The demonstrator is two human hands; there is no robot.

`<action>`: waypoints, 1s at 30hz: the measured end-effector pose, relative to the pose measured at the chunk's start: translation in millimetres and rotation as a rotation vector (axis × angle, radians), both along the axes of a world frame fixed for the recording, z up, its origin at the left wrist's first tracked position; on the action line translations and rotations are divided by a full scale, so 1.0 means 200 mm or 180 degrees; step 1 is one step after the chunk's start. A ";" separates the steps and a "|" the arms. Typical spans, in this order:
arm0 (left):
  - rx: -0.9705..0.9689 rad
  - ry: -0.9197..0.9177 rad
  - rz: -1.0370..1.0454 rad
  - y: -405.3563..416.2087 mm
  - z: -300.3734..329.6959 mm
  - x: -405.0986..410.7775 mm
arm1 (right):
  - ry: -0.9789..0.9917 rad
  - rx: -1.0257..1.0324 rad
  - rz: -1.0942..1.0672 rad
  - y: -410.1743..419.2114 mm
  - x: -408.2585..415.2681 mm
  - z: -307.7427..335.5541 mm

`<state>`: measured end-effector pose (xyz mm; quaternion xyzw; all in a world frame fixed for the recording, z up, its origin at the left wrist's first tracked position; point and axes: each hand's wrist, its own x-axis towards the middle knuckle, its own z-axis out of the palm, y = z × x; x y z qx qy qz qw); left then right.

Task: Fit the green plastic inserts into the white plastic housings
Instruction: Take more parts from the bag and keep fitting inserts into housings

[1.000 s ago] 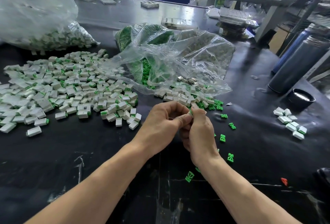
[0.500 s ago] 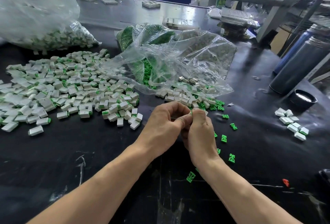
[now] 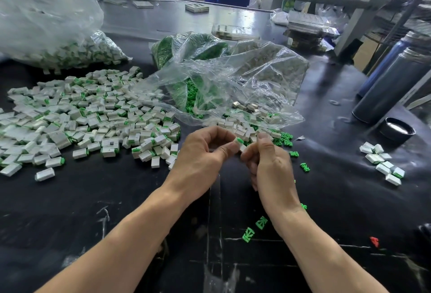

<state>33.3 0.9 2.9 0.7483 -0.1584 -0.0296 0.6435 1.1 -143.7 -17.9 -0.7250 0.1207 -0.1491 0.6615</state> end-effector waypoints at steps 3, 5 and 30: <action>0.0467 -0.0013 0.0247 0.06 0.00 0.04 | -0.0078 -0.0362 -0.0032 -0.03 0.01 0.00; 0.1164 -0.0049 0.0337 0.10 0.00 0.06 | -0.0085 -0.0740 -0.0026 -0.05 0.01 0.00; 0.2911 -0.1296 0.0011 0.02 -0.02 0.03 | 0.0828 -0.2592 -0.0229 -0.23 0.04 0.07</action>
